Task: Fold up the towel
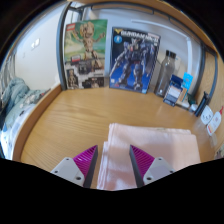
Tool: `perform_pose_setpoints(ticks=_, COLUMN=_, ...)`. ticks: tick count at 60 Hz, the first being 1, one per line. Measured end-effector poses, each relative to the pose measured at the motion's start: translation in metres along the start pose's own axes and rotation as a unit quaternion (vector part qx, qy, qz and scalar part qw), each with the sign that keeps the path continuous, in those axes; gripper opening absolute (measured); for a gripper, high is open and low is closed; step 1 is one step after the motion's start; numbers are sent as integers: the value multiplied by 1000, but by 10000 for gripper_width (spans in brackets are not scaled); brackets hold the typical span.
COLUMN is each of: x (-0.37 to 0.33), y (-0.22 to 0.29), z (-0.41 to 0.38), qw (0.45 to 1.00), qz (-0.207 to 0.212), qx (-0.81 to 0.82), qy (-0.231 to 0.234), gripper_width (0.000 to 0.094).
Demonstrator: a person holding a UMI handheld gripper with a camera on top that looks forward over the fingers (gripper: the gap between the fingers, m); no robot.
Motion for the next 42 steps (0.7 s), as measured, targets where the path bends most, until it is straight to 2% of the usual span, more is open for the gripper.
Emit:
perform_pose_setpoints(ticks=1, x=4, y=-3, z=-2, qw=1000, qz=-9, qx=1, qy=0, gripper_width=600)
perform_pose_setpoints(ticks=2, x=4, y=-5, z=-3, qw=1000, qz=-16, qx=1, qy=2, gripper_width=626)
perform_pose_setpoints(ticks=3, x=6, y=0, z=-2, qw=1000, qz=-1, qx=5, qy=-3, gripper_width=568)
perform_pose_setpoints(ticks=5, x=8, y=-3, z=0, qw=1000, qz=4, qx=4, qy=-15, gripper_width=503)
perform_pose_setpoints(ticks=13, x=6, y=-9, z=5, qw=999, qz=7, qx=-20, qy=-46, gripper_width=64)
perform_pose_setpoints(ticks=19, x=11, y=-7, z=6, qw=998, qz=3, qx=-42, qy=-50, gripper_width=59)
perform_pose_setpoints(ticks=27, x=0, y=0, z=9, qw=1000, qz=-8, qx=11, qy=-3, gripper_width=58)
perform_pose_setpoints(ticks=31, x=-18, y=19, z=31, qw=998, qz=5, qx=58, qy=14, gripper_width=58)
perform_pose_setpoints(ticks=37, x=-52, y=46, z=82, qw=993, qz=36, qx=110, qy=8, gripper_width=58)
perform_pose_setpoints(ticks=42, x=-76, y=49, z=130, qw=987, qz=52, qx=152, qy=7, gripper_width=58)
Point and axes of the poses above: the point between the fingertips, and its own axes, seen from behind it with the camera up: z to the right, y up, x forward, the way the camera looks, the point moved 7 cm from there along -x, backward, against the way the camera looks, and after that the axes turned 15 degrees about -x, right-handed, at the moved point
